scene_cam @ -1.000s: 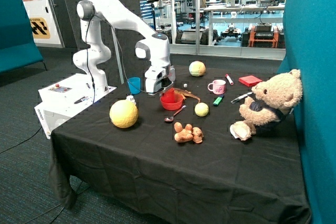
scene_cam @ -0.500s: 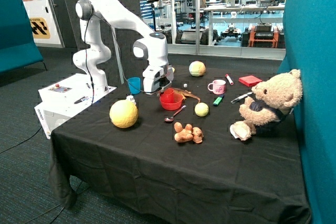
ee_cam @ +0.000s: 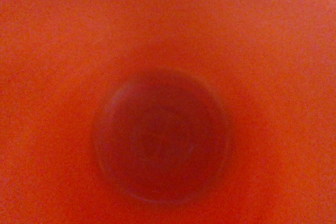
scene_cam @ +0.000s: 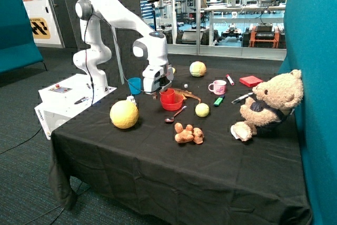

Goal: Match the cups with the appropriate bowls

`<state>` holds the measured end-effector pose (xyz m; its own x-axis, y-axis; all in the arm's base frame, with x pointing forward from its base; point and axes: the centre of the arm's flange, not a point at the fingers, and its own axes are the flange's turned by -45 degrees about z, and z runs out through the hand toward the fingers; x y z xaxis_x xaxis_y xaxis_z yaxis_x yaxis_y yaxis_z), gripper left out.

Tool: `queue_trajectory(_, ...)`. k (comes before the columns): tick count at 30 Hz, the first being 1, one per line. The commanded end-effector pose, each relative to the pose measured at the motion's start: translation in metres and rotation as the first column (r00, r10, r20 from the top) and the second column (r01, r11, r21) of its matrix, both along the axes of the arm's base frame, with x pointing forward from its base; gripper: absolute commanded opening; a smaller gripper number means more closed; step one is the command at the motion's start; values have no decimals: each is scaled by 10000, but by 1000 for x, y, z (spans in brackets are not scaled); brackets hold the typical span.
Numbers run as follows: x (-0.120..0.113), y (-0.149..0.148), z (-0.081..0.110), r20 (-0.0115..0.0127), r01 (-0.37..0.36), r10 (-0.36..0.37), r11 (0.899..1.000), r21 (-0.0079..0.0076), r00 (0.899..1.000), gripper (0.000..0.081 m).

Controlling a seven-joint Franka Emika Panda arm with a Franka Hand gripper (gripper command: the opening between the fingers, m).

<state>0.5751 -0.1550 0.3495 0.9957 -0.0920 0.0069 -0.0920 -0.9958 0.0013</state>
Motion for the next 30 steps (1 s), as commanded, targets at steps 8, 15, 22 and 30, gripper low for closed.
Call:
queue_trajectory(8, 2, 7, 24, -68, -377, 377, 9993, 19, 9993, 808)
queue_trajectory(15, -6, 16, 50, -68, -988, 988, 9951, 19, 9951, 691)
queue_trajectory(22, -32, 35, 61, -68, -1798, 1798, 9837, 19, 9837, 583)
queue_trajectory(30, -65, 52, 65, -68, -2527, 2527, 9675, 19, 9675, 560)
